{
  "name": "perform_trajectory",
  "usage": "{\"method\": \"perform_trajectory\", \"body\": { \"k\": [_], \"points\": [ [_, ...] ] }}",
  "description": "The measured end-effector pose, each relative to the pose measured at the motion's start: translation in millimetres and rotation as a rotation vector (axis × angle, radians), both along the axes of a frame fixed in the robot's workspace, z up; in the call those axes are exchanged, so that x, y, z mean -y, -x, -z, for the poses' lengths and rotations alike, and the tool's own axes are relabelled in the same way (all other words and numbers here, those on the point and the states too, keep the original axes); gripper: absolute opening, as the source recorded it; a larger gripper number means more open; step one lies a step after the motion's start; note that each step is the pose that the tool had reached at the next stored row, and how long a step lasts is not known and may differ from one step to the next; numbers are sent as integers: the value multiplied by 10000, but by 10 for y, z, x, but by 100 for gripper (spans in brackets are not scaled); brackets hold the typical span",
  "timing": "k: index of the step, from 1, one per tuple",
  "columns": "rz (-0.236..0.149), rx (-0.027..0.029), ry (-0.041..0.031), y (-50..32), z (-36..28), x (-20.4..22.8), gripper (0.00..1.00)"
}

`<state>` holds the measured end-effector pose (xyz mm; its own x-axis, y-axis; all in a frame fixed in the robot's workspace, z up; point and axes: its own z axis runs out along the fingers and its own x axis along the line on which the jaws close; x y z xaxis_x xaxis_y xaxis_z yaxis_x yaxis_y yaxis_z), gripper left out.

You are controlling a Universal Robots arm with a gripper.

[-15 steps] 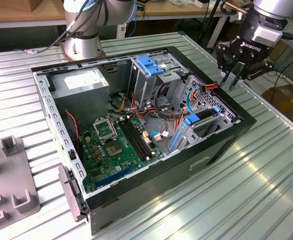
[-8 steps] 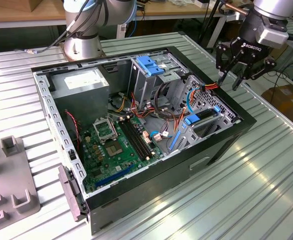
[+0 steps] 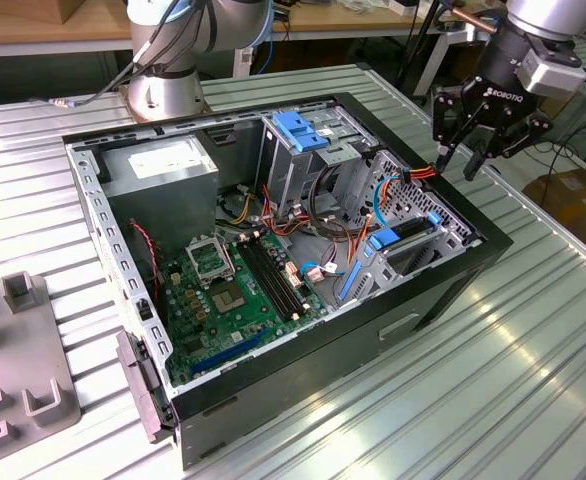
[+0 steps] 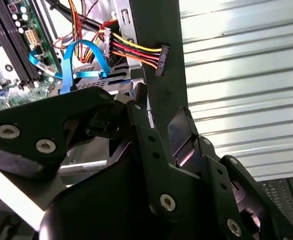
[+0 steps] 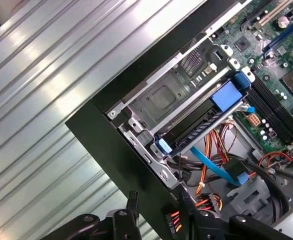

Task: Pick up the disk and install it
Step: 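Insert the first disk wire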

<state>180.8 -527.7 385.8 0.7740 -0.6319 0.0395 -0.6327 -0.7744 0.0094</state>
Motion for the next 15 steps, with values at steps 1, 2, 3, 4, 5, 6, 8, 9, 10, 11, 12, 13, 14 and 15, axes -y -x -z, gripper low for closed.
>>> {"method": "perform_trajectory", "body": {
  "k": [1,2,3,4,5,6,8,9,10,11,12,13,14,15],
  "points": [
    [-111,0,1,0,5,-8,45],
    [-205,1,2,1,11,-30,45],
    [-285,1,1,1,20,-74,45],
    [-326,0,1,0,25,-93,45],
    [-387,0,0,1,33,-111,45],
    [-478,1,1,1,41,-123,45],
    [-892,0,0,0,64,-140,45],
    [-1127,0,0,0,72,-144,45],
    [-1361,0,1,-1,80,-148,45],
    [-1474,1,3,-1,83,-150,45],
    [-1541,1,5,-1,86,-157,45],
    [-1627,1,2,-3,94,-171,45],
    [-1677,1,2,-5,101,-188,45],
    [-1709,2,2,-7,107,-201,45]
  ]
}}
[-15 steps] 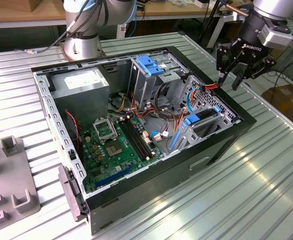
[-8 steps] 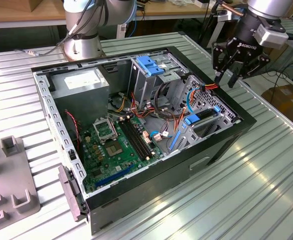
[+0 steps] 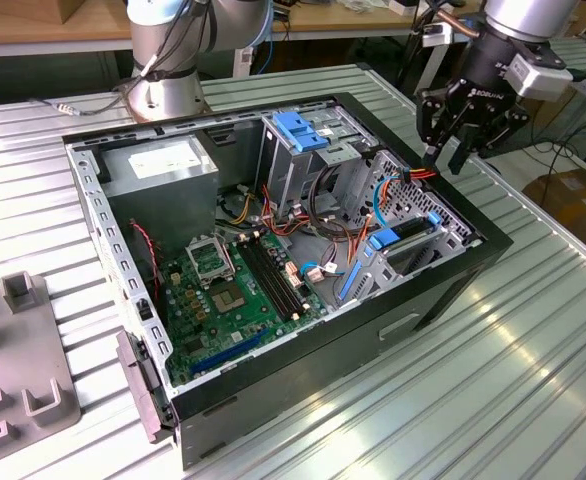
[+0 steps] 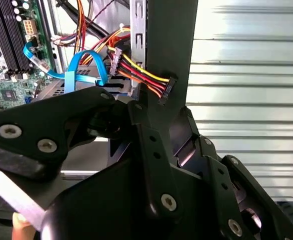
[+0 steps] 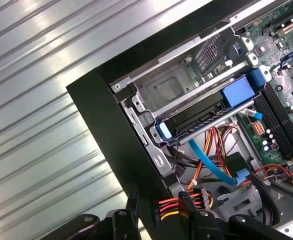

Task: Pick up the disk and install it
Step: 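Insert the first disk wire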

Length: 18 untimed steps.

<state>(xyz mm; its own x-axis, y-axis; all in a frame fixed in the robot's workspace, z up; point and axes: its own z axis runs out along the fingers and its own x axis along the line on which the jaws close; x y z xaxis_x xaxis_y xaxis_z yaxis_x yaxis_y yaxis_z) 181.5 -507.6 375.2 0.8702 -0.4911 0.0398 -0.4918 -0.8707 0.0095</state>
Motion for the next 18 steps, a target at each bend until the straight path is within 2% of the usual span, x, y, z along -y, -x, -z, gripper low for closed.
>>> {"method": "perform_trajectory", "body": {
  "k": [2,4,8,10,18],
  "points": [
    [-88,0,0,-15,14,-32,45],
    [-130,0,-2,-26,24,-43,45],
    [-164,18,1,-28,62,-46,44],
    [-175,26,2,-28,66,-45,30],
    [-262,51,14,-28,101,-45,30]
  ]
}}
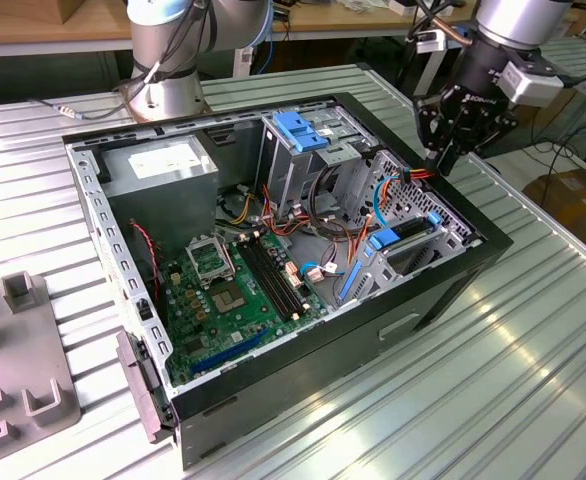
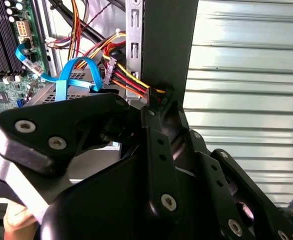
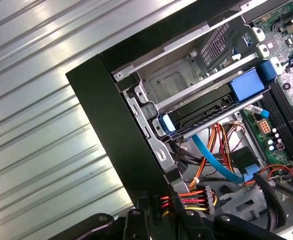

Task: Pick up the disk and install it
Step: 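Insert the first disk wire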

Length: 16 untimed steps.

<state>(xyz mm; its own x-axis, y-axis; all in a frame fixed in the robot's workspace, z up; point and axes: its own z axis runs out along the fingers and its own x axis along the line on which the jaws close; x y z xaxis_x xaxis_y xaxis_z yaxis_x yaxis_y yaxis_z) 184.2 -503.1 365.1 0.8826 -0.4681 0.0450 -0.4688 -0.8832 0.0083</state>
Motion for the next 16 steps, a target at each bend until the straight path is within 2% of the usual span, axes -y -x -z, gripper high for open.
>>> {"method": "perform_trajectory", "body": {
  "k": [3,5,8,13,16],
  "points": [
    [-2,2,2,0,3,0,28],
    [-2,-2,-1,0,-5,0,17],
    [0,-37,0,1,-58,0,17],
    [12,-37,2,6,-57,0,17],
    [48,-38,2,59,-55,0,17]
  ]
}}
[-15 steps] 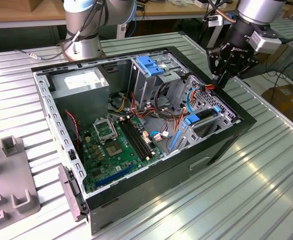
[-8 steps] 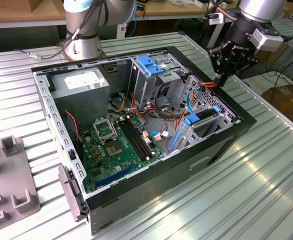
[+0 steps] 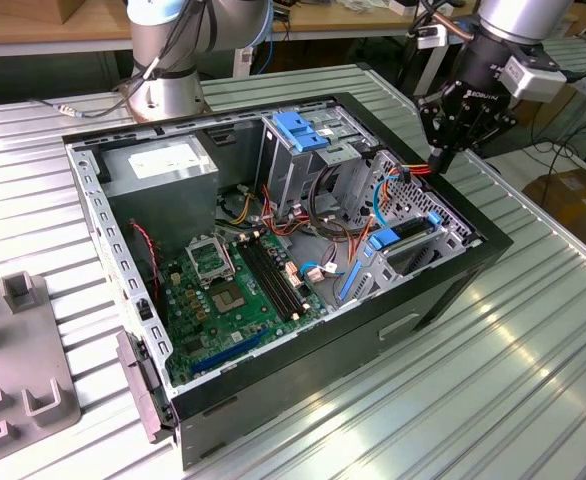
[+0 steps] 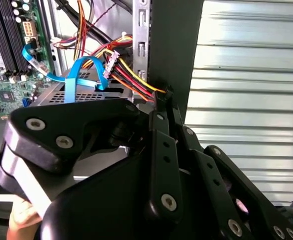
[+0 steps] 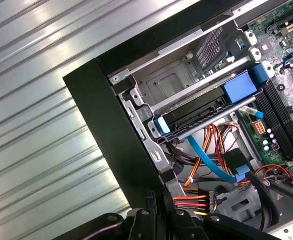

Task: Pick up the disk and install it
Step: 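Insert the first disk wire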

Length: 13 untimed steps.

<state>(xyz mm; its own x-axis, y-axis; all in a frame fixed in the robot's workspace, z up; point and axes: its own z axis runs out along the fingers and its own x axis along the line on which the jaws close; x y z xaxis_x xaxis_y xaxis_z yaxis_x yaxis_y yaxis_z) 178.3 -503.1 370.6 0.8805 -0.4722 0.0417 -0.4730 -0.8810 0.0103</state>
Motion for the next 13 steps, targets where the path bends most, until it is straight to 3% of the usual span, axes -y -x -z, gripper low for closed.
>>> {"method": "perform_trajectory", "body": {
  "k": [3,7,13],
  "points": [
    [27,1,-2,55,2,1,17],
    [380,1,0,57,2,0,17],
    [422,0,-1,58,2,0,17]
  ]
}}
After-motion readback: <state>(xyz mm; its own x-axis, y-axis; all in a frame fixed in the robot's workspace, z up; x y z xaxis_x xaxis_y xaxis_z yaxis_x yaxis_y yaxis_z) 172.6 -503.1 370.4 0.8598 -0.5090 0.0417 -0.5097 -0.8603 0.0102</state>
